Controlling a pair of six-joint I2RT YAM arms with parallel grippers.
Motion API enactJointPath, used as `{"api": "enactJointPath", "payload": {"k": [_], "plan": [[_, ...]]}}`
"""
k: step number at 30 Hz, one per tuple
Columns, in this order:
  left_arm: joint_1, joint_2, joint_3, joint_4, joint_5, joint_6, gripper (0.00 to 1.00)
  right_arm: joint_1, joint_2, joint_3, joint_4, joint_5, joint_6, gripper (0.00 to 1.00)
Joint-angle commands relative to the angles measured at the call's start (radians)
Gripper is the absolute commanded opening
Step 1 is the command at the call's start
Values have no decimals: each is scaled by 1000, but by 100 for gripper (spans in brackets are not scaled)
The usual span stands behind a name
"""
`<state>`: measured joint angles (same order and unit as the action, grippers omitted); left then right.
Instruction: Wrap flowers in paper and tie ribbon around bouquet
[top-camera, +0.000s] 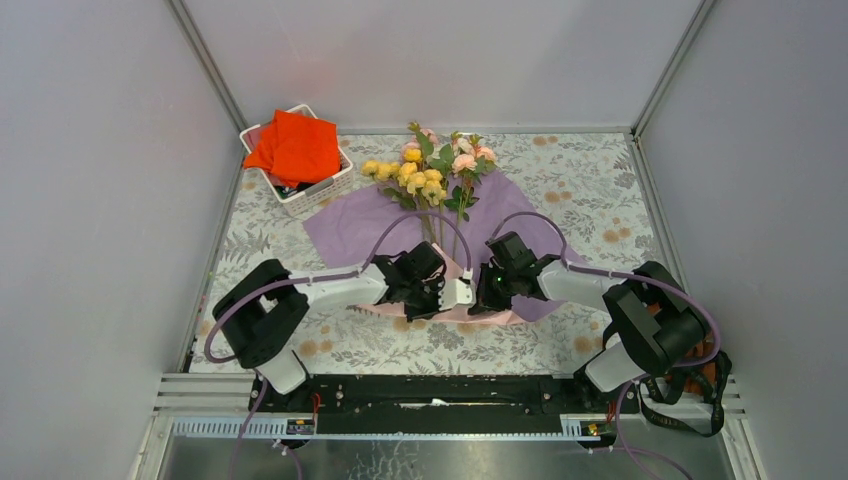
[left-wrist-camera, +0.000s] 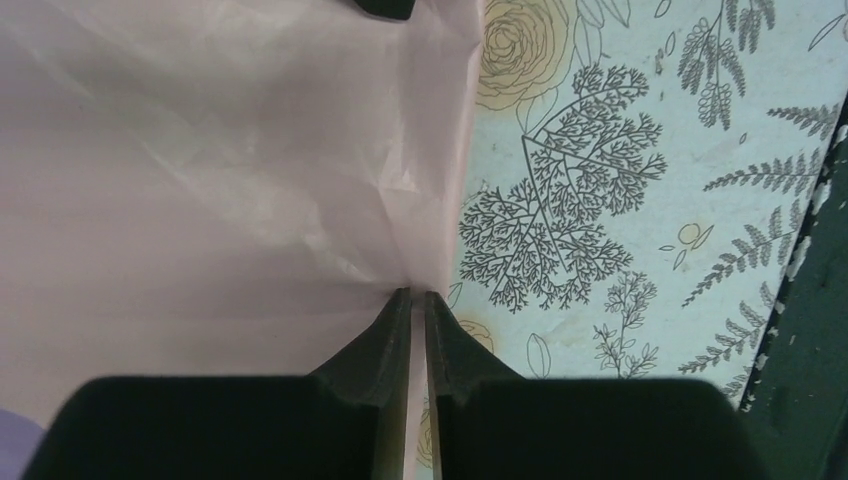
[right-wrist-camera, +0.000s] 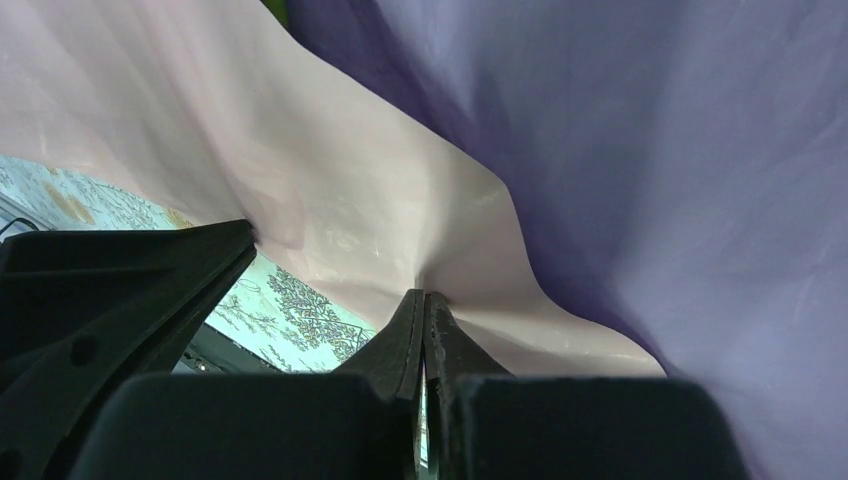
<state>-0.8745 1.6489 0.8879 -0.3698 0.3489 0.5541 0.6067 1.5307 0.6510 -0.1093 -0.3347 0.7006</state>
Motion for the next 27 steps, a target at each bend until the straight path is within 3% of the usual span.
{"api": "enactJointPath", "payload": {"k": [1, 6, 10, 16, 20, 23, 27], "plan": [[-1, -18, -82, -17, -111, 60, 15, -7, -7, -34, -17, 49, -22, 0], [13, -93, -175, -142, -172, 136, 14, -13, -14, -44, -26, 52, -34, 0], [45, -154, -231, -218, -310, 180, 14, -14, -15, -49, -38, 51, -49, 0], [178, -242, -332, -311, -325, 219, 11, -14, -32, -53, -75, 70, -71, 0], [259, -389, -406, -355, -389, 301, 5, -18, -36, -56, -77, 70, -74, 0], [337, -421, -374, -459, -363, 346, 5, -18, -27, -46, -88, 70, -82, 0], [425, -433, -280, -462, -378, 366, 7, -18, -29, -25, -107, 95, -88, 0]]}}
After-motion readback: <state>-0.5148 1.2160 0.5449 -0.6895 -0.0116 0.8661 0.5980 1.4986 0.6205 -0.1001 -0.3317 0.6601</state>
